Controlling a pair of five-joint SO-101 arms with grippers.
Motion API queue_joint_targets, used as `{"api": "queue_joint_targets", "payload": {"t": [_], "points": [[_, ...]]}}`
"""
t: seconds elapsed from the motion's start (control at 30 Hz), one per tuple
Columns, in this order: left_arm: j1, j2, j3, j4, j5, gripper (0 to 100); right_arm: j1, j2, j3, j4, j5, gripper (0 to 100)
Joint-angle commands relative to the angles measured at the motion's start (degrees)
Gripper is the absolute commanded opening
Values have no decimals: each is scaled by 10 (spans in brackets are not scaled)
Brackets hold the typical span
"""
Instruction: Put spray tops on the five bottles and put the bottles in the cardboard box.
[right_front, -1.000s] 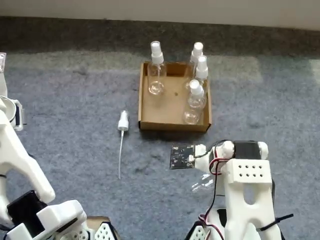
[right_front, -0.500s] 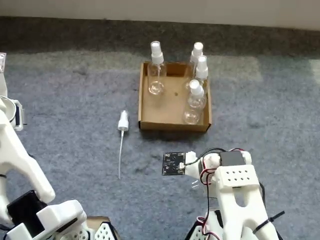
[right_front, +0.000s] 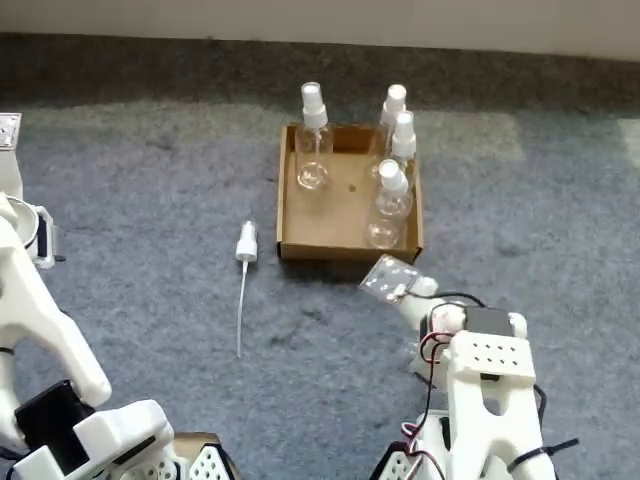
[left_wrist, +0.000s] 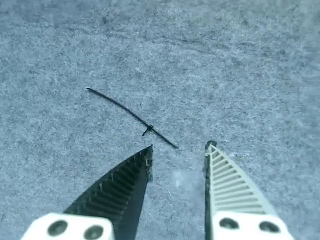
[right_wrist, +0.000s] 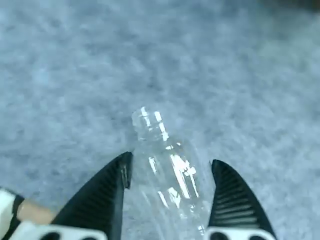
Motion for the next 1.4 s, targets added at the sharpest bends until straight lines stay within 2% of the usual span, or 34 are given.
{"api": "queue_joint_targets", "payload": {"t": [0.0, 0.13, 0.3, 0.4, 0.53, 0.67, 0.8, 0.9, 1.07, 1.37], "points": [[46, -7, -26, 30, -1, 165, 93, -4, -8, -71, -82, 110], [90, -7, -26, 55, 11, 164, 161, 17, -51, -81, -142, 107], [145, -11, -10, 54, 52, 164, 204, 148, -162, -81, -225, 105], [183, -47, 44, 48, 52, 164, 225, 256, -257, -82, -272, 105], [225, -141, 158, -15, 62, 165, 238, 383, -384, -80, -312, 105], [246, -233, 273, -78, 81, 165, 250, 483, -471, -80, -318, 108], [255, -276, 336, -117, 105, 165, 254, 542, -501, -80, -318, 110], [255, -278, 342, -126, 141, 165, 250, 545, -498, -75, -316, 131], [255, -278, 344, -126, 146, 165, 241, 533, -502, 5, -289, 248], [253, -278, 345, -125, 146, 165, 195, 505, -502, 34, -265, 256]]}}
